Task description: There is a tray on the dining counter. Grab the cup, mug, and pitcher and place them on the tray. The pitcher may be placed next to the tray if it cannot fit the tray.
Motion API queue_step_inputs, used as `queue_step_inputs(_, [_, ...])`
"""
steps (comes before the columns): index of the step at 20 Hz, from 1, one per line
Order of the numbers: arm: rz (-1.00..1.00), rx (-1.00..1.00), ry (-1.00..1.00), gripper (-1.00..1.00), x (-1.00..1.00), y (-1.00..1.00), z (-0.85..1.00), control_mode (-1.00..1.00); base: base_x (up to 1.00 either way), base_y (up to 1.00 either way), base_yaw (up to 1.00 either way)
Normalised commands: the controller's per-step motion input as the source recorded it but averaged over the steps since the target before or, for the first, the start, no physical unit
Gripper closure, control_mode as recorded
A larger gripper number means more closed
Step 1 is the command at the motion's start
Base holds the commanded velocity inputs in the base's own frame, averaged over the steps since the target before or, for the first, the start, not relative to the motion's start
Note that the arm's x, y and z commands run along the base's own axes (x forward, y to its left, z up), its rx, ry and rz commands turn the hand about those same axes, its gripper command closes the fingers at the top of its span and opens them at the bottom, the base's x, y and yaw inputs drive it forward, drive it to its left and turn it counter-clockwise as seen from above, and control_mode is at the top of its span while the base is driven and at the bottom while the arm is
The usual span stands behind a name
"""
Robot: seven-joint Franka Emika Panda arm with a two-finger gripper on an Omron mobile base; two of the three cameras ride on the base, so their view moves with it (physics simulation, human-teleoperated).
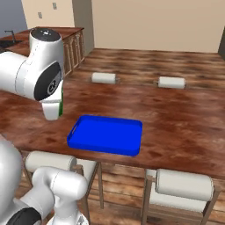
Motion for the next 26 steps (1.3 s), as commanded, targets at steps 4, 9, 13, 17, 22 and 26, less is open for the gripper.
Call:
queue_step_inputs(4, [0.13, 0.00, 0.01, 1.00, 0.97, -0.17, -0.23, -1.00, 0.00, 0.00, 0.00])
queue_step_inputs(9, [0.14, 0.00, 0.03, 1.00, 0.98, -0.02, -0.34, -1.00, 0.00, 0.00, 0.00])
queue_step_inputs(13, [0.06, 0.00, 0.01, 1.00, 0.93, 0.00, -0.42, -1.00, 0.00, 0.00, 0.00])
queue_step_inputs(17, [0.02, 0.00, 0.00, 1.00, 0.86, 0.00, -0.49, -1.00, 0.00, 0.00, 0.00])
queue_step_inputs(22, [0.01, 0.00, 0.00, 1.00, 0.76, 0.00, -0.53, -1.00, 0.00, 0.00, 0.00])
queue_step_inputs(26, [0.00, 0.00, 0.01, 1.00, 0.71, 0.00, -0.51, -1.00, 0.00, 0.00, 0.00])
